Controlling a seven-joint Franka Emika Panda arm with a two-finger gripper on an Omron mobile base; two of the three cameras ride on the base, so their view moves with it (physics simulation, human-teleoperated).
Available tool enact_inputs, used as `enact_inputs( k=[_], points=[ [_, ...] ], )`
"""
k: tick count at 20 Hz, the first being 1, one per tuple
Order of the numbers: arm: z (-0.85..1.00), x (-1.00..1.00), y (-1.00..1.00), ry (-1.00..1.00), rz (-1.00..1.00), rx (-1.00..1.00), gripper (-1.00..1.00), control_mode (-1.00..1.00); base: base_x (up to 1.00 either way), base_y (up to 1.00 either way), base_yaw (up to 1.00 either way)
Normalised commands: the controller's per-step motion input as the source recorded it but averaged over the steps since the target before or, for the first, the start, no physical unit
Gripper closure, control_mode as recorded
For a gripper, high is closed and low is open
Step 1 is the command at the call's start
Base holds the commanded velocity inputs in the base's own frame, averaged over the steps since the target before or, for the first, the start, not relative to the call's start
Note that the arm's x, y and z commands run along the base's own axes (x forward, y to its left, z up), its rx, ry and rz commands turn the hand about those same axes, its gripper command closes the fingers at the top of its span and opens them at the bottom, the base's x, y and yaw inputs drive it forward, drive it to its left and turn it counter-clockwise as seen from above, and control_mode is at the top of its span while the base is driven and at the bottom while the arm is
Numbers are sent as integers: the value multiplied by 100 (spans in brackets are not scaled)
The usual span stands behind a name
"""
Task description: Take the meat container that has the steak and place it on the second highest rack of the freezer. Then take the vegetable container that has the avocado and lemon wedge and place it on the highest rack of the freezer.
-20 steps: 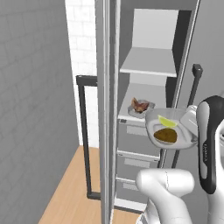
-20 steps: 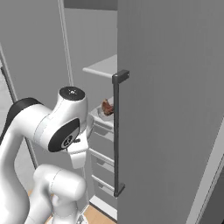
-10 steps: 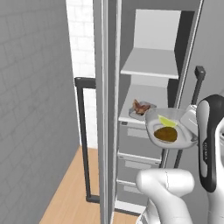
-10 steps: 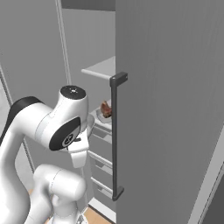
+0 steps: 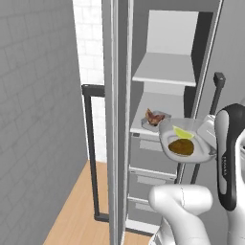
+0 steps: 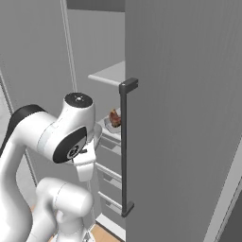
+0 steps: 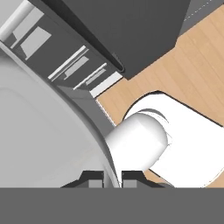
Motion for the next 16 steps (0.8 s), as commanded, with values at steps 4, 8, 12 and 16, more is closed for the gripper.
enact_inputs(
  k=[4,8,12,16],
  points=[
    [0,0,0,0,0,0,100,100,0,0,0],
    [18,-1,0,-4,0,-5,100,-100,0,0,0],
    [34,-6,0,-11,-1,-13,100,-100,0,0,0],
    [73,2,0,-20,-6,-14,100,-100,0,0,0]
  ],
)
